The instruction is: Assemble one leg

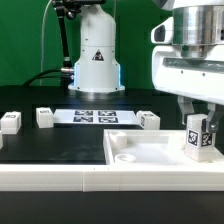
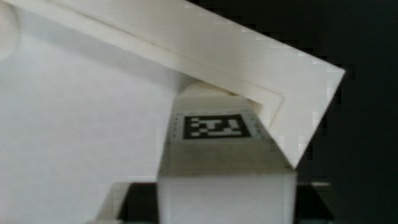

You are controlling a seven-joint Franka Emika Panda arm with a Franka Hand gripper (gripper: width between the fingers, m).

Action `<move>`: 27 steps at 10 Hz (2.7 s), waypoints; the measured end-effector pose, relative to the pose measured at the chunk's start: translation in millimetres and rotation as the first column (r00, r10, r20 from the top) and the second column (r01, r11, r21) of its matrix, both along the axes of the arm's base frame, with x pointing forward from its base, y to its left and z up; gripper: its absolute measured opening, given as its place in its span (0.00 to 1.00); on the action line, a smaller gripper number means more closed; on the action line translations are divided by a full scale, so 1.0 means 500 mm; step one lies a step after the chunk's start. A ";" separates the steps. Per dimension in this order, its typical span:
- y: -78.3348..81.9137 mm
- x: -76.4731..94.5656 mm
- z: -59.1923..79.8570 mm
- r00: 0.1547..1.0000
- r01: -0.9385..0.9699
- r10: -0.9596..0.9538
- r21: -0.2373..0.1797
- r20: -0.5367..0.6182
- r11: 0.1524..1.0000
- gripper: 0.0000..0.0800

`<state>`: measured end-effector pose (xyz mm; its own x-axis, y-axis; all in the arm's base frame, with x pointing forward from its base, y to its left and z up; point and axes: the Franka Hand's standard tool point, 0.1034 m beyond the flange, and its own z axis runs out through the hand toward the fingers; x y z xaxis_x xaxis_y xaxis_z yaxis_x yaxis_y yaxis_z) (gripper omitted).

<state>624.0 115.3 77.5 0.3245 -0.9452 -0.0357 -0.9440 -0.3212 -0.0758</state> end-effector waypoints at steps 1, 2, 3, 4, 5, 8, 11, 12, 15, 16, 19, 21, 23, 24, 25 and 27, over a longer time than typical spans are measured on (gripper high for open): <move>0.001 0.000 0.000 1.000 0.004 -0.004 0.000 0.000 1.000 0.37; 0.001 0.000 -0.001 1.000 -0.013 0.013 -0.001 0.002 1.000 0.44; 0.001 0.000 -0.001 0.998 -0.057 0.057 -0.003 0.004 0.998 0.67; 0.001 0.000 -0.001 0.996 -0.086 0.086 -0.005 0.006 0.996 0.77; 0.002 0.000 -0.001 0.988 -0.152 0.152 -0.011 0.009 0.988 0.77; 0.000 0.001 0.001 0.876 -0.481 0.482 -0.036 0.020 0.876 0.81; 0.011 0.003 0.002 0.725 -0.686 0.688 -0.060 0.023 0.725 0.81; 0.018 0.004 0.003 0.667 -0.741 0.744 -0.077 0.023 0.667 0.81; 0.008 0.003 0.001 0.425 -0.901 0.905 -0.092 0.011 0.424 0.81; 0.012 0.003 0.002 0.384 -0.918 0.923 -0.099 0.012 0.383 0.81; 0.012 0.003 0.002 0.235 -0.966 0.972 -0.109 0.005 0.235 0.81; 0.011 0.003 0.001 0.238 -0.965 0.971 -0.109 0.005 0.237 0.78; 0.011 0.003 0.001 0.245 -0.964 0.969 -0.108 0.005 0.244 0.55; 0.009 0.003 0.001 0.266 -0.958 0.964 -0.107 0.006 0.265 0.36; 0.009 0.003 0.001 0.277 -0.955 0.961 -0.106 0.006 0.277 0.36; 0.009 0.003 0.001 0.378 -0.921 0.926 -0.099 0.011 0.377 0.36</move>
Offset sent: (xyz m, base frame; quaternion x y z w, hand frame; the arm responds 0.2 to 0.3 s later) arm 0.0011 -0.0002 0.0021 -0.0134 -0.0132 -0.0532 0.9984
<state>625.6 119.7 78.1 0.9965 -0.0567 0.0614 -0.0534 -0.9971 -0.0543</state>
